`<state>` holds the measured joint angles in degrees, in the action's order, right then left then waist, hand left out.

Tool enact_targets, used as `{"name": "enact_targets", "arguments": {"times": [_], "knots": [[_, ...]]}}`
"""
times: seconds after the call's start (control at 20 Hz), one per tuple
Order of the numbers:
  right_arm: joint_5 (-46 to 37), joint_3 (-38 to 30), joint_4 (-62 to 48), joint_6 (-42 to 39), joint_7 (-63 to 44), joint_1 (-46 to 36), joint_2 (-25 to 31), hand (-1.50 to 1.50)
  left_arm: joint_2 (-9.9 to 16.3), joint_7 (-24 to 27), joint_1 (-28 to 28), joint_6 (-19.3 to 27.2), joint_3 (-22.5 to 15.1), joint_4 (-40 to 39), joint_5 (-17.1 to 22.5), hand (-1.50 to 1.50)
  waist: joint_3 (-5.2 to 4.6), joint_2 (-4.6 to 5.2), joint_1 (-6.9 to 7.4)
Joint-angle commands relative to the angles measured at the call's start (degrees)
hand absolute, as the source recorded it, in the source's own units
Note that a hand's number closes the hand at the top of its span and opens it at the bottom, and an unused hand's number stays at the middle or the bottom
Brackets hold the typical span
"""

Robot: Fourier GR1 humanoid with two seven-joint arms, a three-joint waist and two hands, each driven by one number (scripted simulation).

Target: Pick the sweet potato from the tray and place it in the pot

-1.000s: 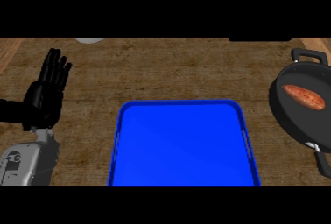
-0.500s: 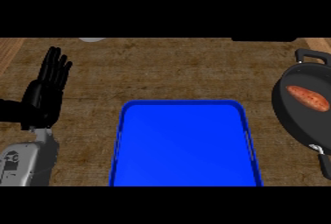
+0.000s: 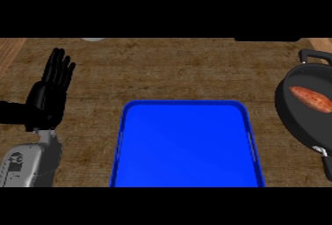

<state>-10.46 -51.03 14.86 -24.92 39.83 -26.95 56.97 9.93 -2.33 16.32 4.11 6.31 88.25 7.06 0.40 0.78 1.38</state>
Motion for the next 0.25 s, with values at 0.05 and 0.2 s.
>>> {"name": "enact_targets", "arguments": {"times": [0.05, 0.2], "knots": [[1.37, -1.30, -2.59, -5.75, 2.82, 2.36, 3.66, -1.50, -0.20, 0.28, 0.97, 1.28, 0.38, -0.55, -0.80, 0.00, 0.18, 0.21, -0.18], [1.29, -1.08, -2.54, -4.50, 4.10, 3.56, 3.49, -1.50, -0.09, 0.41, 1.39, 0.70, 0.75, -0.80, -0.07, 0.00, 0.17, 0.19, -0.12]]}}
